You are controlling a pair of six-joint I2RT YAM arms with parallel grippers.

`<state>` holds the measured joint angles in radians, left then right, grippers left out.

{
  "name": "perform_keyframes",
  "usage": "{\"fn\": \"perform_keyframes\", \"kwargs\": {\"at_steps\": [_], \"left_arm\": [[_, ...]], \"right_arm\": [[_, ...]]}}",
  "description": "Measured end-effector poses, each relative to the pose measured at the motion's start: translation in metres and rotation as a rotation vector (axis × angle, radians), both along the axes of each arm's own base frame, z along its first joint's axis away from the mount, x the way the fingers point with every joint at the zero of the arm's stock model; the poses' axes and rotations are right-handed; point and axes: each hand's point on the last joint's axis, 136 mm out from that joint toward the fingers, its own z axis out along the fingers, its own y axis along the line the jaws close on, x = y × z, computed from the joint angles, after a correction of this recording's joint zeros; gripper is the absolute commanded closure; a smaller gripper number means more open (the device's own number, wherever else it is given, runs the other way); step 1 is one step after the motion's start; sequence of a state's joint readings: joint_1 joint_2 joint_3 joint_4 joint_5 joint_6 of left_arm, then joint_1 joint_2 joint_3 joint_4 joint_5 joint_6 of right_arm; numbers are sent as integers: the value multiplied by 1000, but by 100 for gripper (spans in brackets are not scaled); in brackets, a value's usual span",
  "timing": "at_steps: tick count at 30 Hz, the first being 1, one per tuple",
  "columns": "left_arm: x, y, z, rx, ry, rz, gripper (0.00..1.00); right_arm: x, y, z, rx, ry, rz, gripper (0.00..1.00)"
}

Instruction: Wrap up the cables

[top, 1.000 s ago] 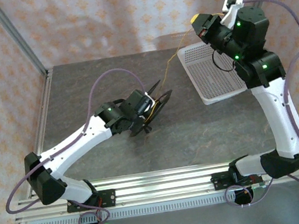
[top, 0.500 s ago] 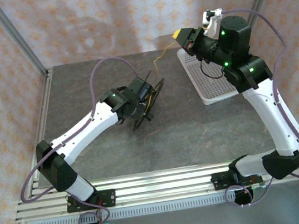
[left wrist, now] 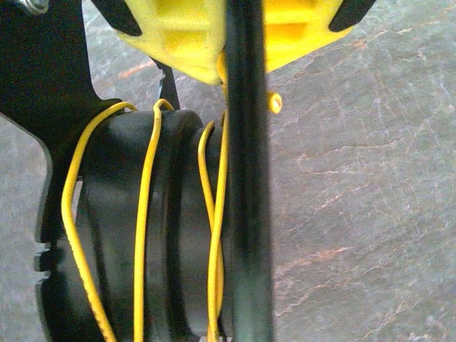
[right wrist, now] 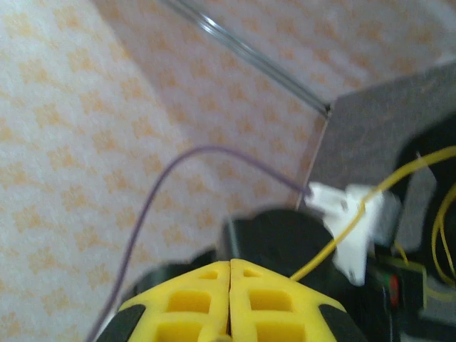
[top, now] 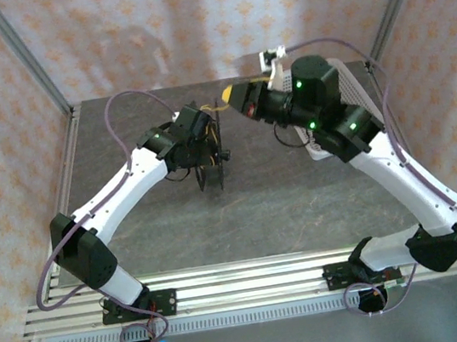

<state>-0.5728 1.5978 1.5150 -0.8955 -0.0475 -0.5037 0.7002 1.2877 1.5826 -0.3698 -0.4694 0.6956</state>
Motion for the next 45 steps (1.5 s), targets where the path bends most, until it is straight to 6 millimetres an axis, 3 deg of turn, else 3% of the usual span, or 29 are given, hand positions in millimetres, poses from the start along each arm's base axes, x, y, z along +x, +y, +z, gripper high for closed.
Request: {"fn": "perform_keyframes", "kwargs": {"at_steps": [4, 8, 12, 20, 29, 34, 39, 42, 45], "left_arm": [[11, 16, 1, -83, 10, 140, 100], [18, 29, 3, -144, 14, 248, 100], [23, 29, 8, -217, 21, 299, 100], [35, 43, 12, -323, 29, 383, 100], [32, 38, 15, -389, 65, 362, 100], [28, 35, 23, -416, 63, 338, 100], [28, 36, 23, -420, 65, 339, 100], [28, 36, 23, -418, 67, 341, 100], [26, 39, 22, -421, 82, 343, 100]], "right_arm": [[-21, 9, -35, -44, 42, 27, 100], [-36, -1, -62, -73, 74, 10, 100], [-41, -7, -85, -91, 112, -6, 100], [-46, -5, -152, -201, 220, -23, 100], [-91, 58, -208, -368, 233, 196, 100], [-96, 66, -217, -388, 208, 227, 100], [-96, 61, -225, -399, 186, 220, 100], [-97, 52, -226, -406, 173, 201, 100], [-101, 29, -228, -390, 148, 156, 100]]}}
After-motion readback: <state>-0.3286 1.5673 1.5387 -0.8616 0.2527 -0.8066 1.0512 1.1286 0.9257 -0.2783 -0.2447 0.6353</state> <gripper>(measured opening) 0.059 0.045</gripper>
